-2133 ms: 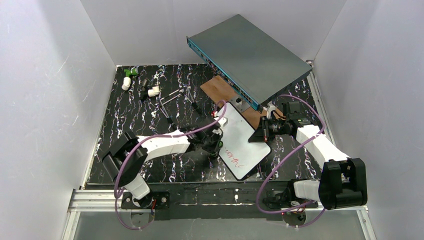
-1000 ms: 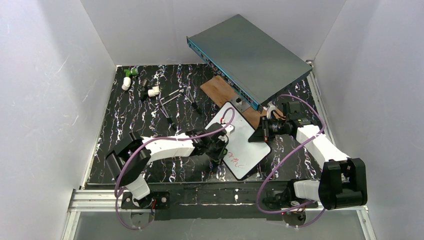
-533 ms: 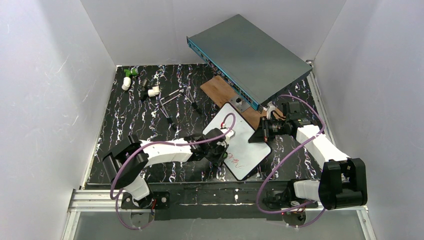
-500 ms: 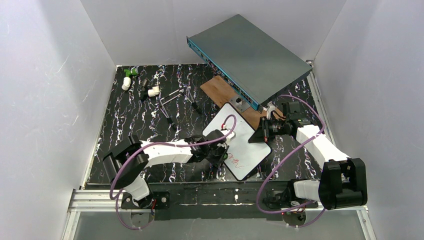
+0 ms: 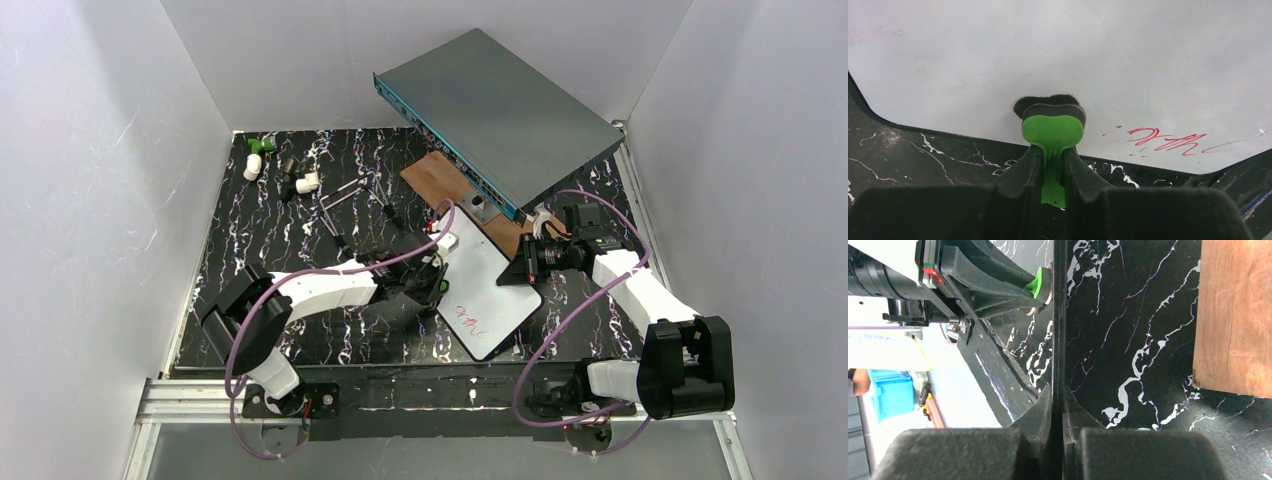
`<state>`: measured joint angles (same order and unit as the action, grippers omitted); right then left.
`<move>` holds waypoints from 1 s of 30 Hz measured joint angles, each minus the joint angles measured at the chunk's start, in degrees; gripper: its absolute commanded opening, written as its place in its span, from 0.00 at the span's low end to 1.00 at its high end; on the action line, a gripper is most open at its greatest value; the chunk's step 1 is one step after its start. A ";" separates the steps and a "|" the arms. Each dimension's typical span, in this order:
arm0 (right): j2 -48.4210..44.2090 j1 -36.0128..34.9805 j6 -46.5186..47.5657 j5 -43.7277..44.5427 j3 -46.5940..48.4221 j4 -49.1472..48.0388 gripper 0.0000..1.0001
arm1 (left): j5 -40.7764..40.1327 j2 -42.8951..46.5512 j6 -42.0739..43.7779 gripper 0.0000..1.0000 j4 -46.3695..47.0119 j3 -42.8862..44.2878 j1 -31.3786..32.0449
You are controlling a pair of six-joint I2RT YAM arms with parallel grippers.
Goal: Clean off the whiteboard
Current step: Erase the whiteboard using the whiteboard.
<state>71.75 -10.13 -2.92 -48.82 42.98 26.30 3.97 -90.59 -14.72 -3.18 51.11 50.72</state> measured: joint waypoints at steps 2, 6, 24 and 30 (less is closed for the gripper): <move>0.00 0.00 0.00 0.00 0.00 0.04 0.01 | -1.25 0.02 0.04 0.00 0.22 -0.15 1.33; 0.00 -0.02 0.20 -0.22 0.00 0.42 0.01 | -3.69 0.63 -0.46 0.00 1.75 -1.73 6.95; 0.37 -0.13 0.59 -0.72 0.00 0.72 0.01 | -4.15 1.07 0.55 0.00 0.46 -0.42 4.48; 0.37 -0.13 0.81 -0.83 0.00 0.76 0.01 | -6.75 0.72 -0.94 0.00 0.96 -1.36 11.96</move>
<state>72.12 -10.26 -2.11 -49.65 42.98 27.07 -2.79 -89.86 -15.66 -2.22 49.76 62.67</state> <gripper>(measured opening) 0.089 0.131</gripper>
